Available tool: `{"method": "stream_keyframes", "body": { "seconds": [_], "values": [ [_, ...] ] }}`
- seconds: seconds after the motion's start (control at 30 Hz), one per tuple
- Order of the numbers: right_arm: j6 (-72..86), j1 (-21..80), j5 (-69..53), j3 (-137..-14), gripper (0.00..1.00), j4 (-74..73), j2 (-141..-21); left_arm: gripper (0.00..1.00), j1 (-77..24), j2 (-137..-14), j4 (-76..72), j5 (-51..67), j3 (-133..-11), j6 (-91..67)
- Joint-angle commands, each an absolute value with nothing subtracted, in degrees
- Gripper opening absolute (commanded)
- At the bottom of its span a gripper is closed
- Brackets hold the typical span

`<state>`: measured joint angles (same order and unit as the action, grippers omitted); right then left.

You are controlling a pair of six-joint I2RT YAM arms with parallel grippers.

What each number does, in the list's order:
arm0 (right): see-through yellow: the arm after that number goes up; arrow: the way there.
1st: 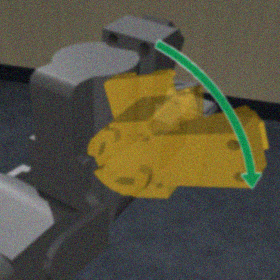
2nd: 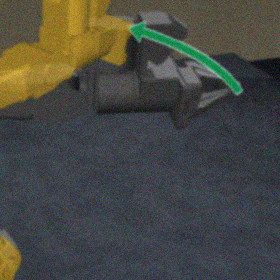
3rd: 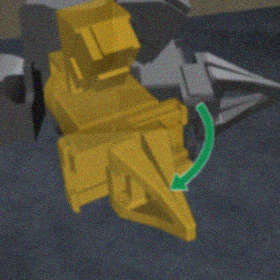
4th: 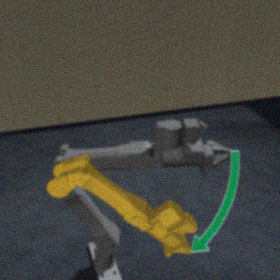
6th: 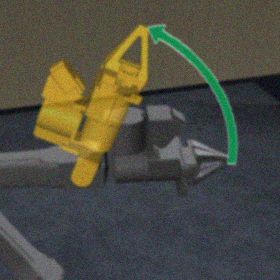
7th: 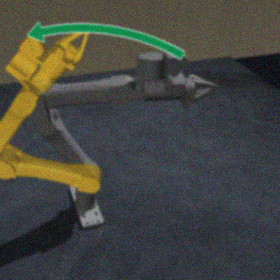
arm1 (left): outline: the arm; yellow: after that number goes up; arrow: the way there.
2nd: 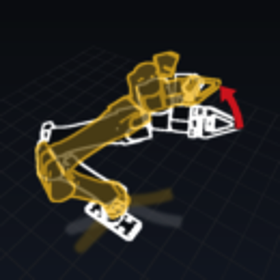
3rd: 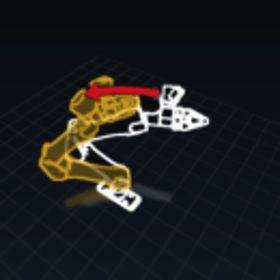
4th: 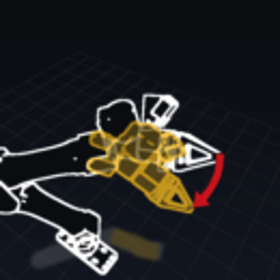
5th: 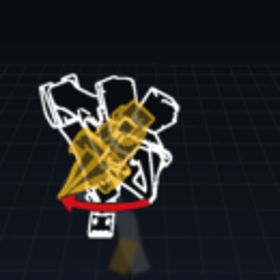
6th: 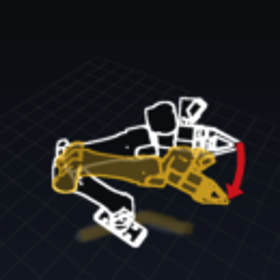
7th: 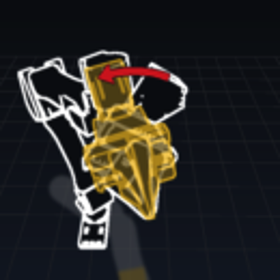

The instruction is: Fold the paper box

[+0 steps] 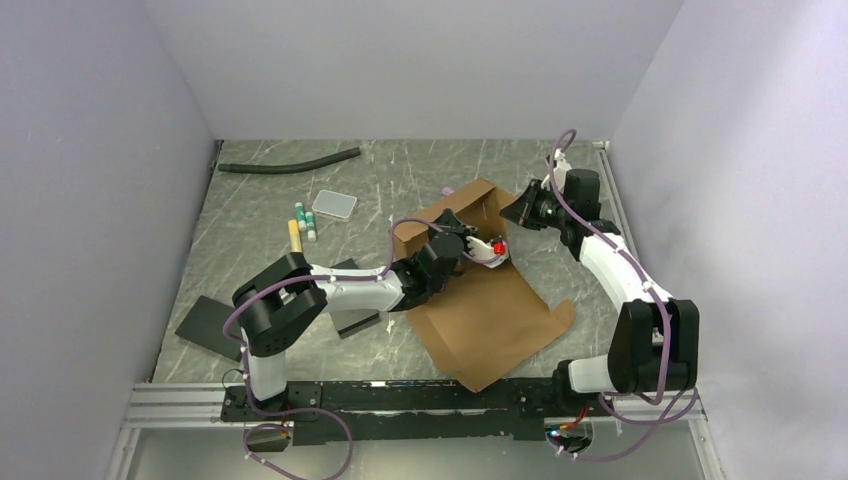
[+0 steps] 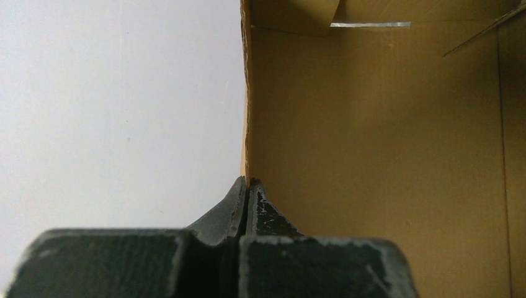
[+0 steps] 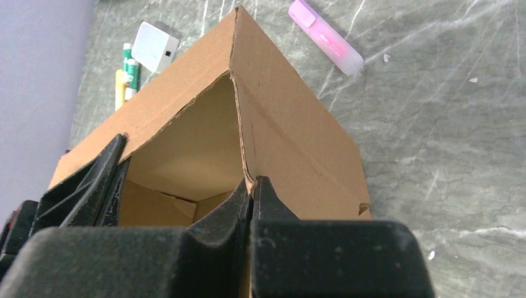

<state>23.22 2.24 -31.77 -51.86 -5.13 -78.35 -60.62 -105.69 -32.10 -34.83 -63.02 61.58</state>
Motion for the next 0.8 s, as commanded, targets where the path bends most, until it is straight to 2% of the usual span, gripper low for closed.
{"method": "stream_keyframes", "body": {
  "seconds": [0.0,0.13,0.33,0.43,0.63,0.77],
  "values": [
    [19.8,3.7,-33.2,-49.9,0.0,-4.0,-76.4,0.0,-61.6,-104.2,-34.8,-32.5,-64.4,59.9],
    [14.7,3.5,-29.4,-48.6,0.02,-3.2,-75.8,0.0,-61.6,-103.8,-35.2,-32.7,-63.8,60.0],
    [9.6,3.3,-24.7,-50.7,0.26,-4.7,-74.2,0.0,-61.6,-103.2,-35.8,-33.0,-62.8,60.3],
    [7.5,1.5,-24.0,-50.8,0.42,-6.0,-74.0,0.0,-61.6,-103.0,-35.9,-33.1,-62.6,60.4],
    [-6.6,-4.2,-33.1,-52.5,0.69,-16.3,-74.3,0.0,-61.6,-102.6,-36.3,-33.3,-62.0,61.2],
    [-17.5,-7.4,-36.5,-51.6,0.79,-21.8,-72.8,0.0,-61.6,-102.6,-36.6,-33.5,-61.6,61.0]
  ]
}}
